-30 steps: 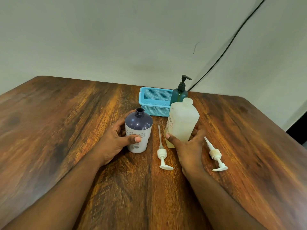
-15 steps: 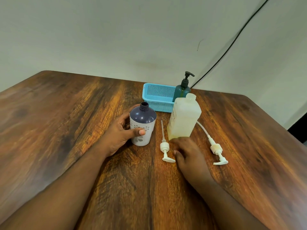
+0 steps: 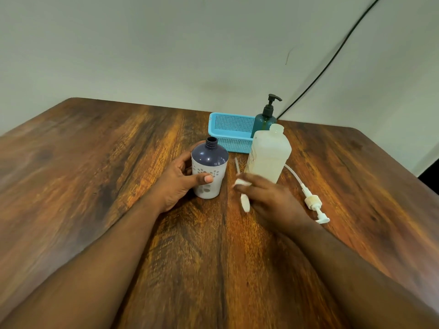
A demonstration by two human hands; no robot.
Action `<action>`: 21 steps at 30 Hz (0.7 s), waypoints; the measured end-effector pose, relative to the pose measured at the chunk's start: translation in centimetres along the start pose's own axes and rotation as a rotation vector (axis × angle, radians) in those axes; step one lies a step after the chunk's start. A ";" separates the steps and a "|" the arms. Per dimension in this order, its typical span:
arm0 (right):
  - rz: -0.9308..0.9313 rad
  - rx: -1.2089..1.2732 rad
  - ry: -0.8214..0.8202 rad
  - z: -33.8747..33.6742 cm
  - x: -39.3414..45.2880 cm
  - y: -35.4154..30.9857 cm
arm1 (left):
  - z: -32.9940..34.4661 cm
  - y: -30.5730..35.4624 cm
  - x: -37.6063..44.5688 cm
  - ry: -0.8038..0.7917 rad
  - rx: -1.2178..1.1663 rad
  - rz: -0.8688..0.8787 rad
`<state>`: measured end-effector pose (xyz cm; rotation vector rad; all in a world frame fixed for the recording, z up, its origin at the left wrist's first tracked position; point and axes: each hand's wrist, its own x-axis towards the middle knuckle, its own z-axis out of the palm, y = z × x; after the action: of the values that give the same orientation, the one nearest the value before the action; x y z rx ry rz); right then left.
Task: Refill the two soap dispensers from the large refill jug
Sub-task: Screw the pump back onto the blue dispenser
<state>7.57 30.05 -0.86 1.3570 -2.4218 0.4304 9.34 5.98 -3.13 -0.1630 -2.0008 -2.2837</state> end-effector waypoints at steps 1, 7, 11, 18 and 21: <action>0.011 0.078 0.134 -0.5 0.1 -0.3 | 0.0 0.1 0.0 -0.004 0.003 0.003; 0.042 0.318 0.552 -4.6 3.1 -2.2 | 0.0 0.0 -0.1 -0.002 0.012 -0.007; -0.006 0.324 0.563 -6.1 4.6 -2.3 | 0.1 0.1 -0.1 0.001 0.018 0.003; 0.058 0.341 0.650 -7.2 5.8 -2.3 | -0.2 -0.1 0.1 -0.007 0.005 -0.006; 0.079 0.397 0.659 -7.5 6.3 -2.4 | -0.2 -0.2 0.2 -0.004 0.000 -0.011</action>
<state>7.60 27.20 8.80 1.0263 -1.8938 1.2143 9.13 5.82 -3.28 -0.1574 -2.0093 -2.2913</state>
